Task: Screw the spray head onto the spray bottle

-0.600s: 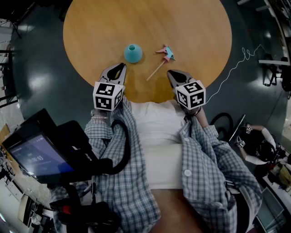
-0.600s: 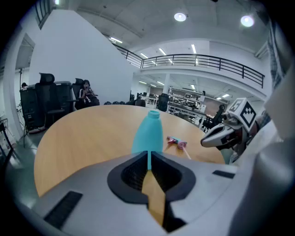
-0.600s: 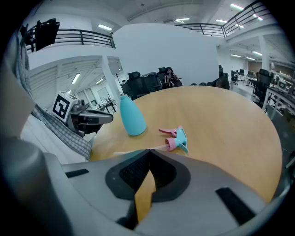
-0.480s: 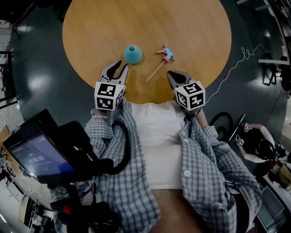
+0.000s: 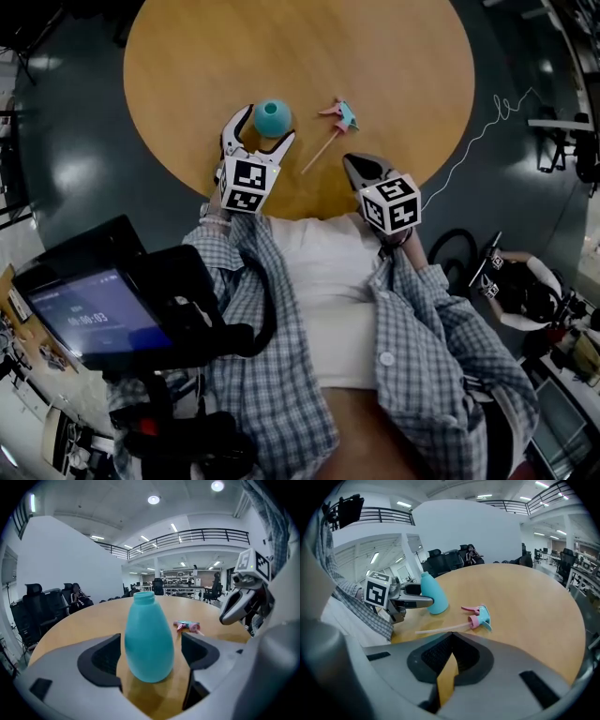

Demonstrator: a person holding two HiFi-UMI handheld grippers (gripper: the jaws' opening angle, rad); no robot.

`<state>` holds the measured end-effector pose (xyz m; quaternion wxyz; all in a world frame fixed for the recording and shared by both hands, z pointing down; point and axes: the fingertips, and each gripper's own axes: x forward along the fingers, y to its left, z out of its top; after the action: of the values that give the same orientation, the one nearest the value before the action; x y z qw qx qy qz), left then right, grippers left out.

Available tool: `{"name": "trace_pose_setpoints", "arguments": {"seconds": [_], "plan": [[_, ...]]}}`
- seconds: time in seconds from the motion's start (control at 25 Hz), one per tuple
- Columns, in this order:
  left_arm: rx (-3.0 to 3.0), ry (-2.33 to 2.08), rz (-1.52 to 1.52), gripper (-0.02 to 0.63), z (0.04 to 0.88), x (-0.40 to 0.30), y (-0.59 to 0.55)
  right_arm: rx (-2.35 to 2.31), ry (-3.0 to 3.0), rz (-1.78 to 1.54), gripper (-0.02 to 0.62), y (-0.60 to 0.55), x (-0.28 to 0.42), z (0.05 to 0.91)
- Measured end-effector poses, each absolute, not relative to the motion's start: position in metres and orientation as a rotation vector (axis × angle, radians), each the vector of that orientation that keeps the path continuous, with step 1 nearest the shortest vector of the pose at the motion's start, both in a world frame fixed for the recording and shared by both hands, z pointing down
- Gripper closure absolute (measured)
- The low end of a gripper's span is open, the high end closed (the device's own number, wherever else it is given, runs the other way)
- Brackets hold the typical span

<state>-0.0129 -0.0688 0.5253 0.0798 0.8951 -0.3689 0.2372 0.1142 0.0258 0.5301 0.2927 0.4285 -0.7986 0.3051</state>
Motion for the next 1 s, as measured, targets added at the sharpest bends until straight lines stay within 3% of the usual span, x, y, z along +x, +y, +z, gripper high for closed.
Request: {"name": "trace_pose_setpoints", "arguments": {"seconds": [0.56,0.8,0.92,1.0], "plan": [[2.744,-1.165,0.76,0.215,0.527,0.0,-0.081,1.235,-2.122,0.851,0.6,0.013,0.125,0.528],[2.732,-1.179,0.757,0.215,0.527,0.002,-0.082,1.349,-2.044,0.687,0.6,-0.041,0.162,0.518],[2.729,-1.181,0.753,0.215,0.527,0.002,-0.082,1.302,-2.042,0.745,0.464,-0.063,0.158,0.523],[2.726,-1.184,0.753,0.215,0.527,0.002,-0.082,1.273,-2.045,0.818,0.422,-0.074,0.152,0.529]]}}
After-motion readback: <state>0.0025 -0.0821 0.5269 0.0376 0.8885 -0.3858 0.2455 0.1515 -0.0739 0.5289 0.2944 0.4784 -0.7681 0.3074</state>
